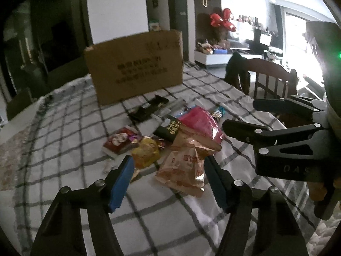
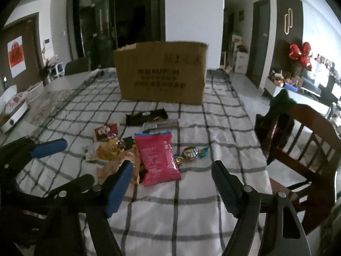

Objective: Organize snacks
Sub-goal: 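Grasp the tan Fortune Biscuits packet with left tool while right tool grasps the pink bag, then carry both packets into the cardboard box and open both tools to release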

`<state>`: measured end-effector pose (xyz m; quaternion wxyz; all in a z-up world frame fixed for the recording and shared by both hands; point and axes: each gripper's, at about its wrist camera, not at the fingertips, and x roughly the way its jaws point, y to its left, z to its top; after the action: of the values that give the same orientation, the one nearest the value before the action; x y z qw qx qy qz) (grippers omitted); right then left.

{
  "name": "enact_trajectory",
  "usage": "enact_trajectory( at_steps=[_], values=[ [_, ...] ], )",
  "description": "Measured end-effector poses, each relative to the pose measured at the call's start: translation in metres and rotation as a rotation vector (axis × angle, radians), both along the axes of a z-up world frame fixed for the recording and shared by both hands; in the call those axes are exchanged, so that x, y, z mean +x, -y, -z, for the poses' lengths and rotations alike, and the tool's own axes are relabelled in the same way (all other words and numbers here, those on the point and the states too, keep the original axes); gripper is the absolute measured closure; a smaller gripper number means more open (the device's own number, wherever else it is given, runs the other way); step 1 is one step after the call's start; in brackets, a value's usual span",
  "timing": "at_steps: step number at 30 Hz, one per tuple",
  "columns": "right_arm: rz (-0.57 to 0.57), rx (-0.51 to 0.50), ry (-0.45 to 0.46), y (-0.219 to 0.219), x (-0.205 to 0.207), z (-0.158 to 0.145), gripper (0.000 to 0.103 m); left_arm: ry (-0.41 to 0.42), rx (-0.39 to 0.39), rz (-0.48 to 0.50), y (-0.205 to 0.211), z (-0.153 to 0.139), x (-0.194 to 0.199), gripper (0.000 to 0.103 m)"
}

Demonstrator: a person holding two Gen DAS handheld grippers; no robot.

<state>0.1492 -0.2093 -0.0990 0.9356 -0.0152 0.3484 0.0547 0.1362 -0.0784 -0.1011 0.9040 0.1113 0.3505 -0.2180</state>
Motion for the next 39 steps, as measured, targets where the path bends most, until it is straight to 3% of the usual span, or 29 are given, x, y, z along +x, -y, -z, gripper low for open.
enact_trajectory(
  at_steps=[8, 15, 19, 23, 29, 34, 39],
  values=[
    [-0.011, 0.021, -0.049, 0.005, 0.020, 0.016, 0.030, -0.071, -0.017, 0.060, 0.009, 0.019, 0.022, 0.041],
    [-0.043, 0.039, -0.077, 0.003, 0.032, 0.027, 0.035, -0.161, -0.099, 0.075, 0.007, 0.031, 0.039, 0.046],
    [-0.054, 0.058, -0.091, 0.004, 0.041, 0.029, 0.037, -0.211, -0.154, 0.062, 0.004, 0.035, 0.044, 0.059],
    [-0.066, 0.054, -0.088, 0.000, 0.043, 0.028, 0.037, -0.212, -0.170, 0.016, -0.004, 0.030, 0.041, 0.059],
    [-0.092, 0.058, -0.078, -0.005, 0.043, 0.024, 0.037, -0.128, -0.134, -0.097, -0.021, 0.009, 0.027, 0.059],
    [-0.127, 0.041, -0.113, -0.015, 0.047, 0.031, 0.037, -0.117, -0.128, -0.129, -0.027, 0.006, 0.031, 0.059],
    [-0.131, 0.024, -0.124, -0.020, 0.051, 0.032, 0.053, -0.140, -0.142, -0.166, -0.031, 0.008, 0.035, 0.059]
  ],
)
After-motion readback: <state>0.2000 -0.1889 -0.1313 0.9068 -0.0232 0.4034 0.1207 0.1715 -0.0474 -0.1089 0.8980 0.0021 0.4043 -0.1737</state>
